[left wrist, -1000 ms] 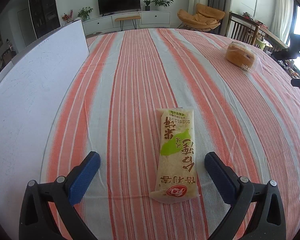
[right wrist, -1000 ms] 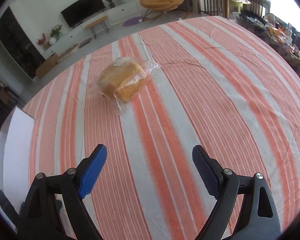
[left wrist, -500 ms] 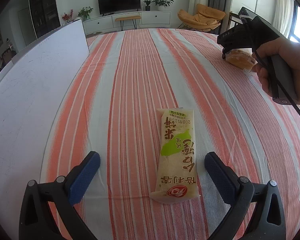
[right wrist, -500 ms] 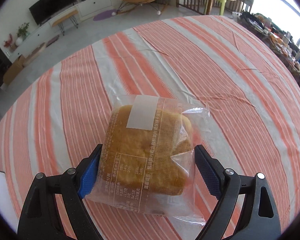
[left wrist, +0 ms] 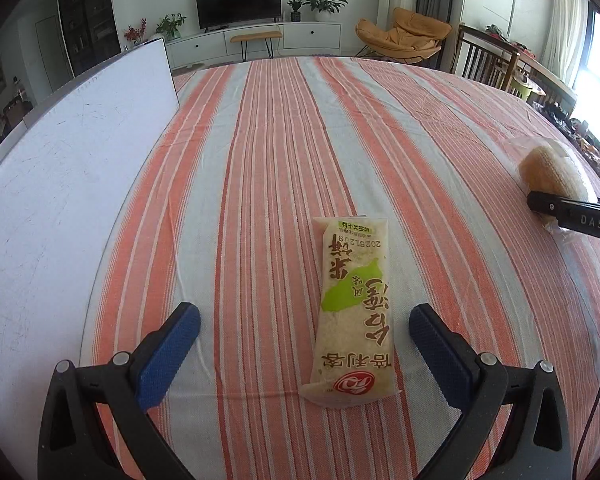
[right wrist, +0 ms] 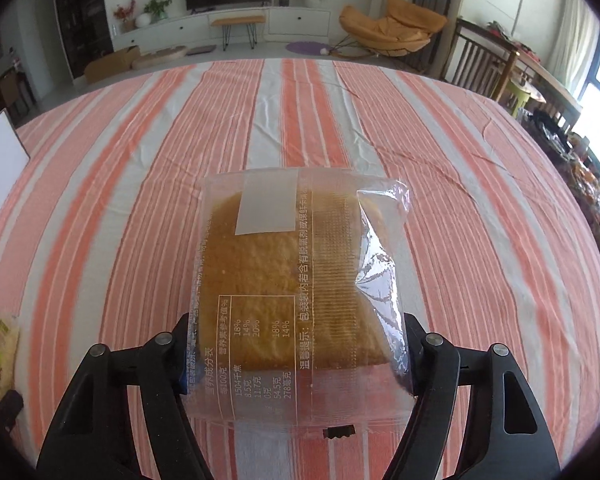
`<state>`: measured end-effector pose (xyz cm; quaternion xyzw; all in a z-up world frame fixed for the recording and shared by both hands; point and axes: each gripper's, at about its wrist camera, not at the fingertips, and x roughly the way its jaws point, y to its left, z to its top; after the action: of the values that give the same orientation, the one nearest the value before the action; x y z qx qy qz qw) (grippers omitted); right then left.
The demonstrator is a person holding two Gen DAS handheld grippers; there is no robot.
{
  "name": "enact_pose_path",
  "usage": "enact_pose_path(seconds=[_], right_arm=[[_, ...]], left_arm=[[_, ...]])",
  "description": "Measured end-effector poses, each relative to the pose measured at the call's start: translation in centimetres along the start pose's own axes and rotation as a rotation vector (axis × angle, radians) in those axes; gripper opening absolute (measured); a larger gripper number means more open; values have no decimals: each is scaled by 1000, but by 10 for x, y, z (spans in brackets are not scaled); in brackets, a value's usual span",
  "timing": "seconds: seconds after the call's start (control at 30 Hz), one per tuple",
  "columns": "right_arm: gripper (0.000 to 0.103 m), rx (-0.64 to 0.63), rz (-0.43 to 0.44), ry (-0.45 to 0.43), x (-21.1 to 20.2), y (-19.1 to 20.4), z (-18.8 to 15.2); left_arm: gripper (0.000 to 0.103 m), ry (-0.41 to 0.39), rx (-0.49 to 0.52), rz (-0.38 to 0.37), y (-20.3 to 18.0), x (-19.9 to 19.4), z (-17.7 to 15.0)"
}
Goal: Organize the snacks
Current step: 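Hold the bread loaf in the right tool above the table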
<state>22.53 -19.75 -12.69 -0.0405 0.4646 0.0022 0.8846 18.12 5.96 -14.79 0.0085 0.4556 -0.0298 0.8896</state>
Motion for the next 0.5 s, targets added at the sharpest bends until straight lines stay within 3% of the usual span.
enact_pose_path(seconds=[0.23, 0.4, 0.5], right_arm=[[75, 10, 11, -40, -53, 12, -78], [77, 17, 1, -74, -53, 15, -82], [84, 64, 29, -57, -48, 4, -82]], left_arm=[[103, 0, 0, 0, 0, 0, 0], [103, 0, 0, 0, 0, 0, 0], [103, 0, 0, 0, 0, 0, 0]])
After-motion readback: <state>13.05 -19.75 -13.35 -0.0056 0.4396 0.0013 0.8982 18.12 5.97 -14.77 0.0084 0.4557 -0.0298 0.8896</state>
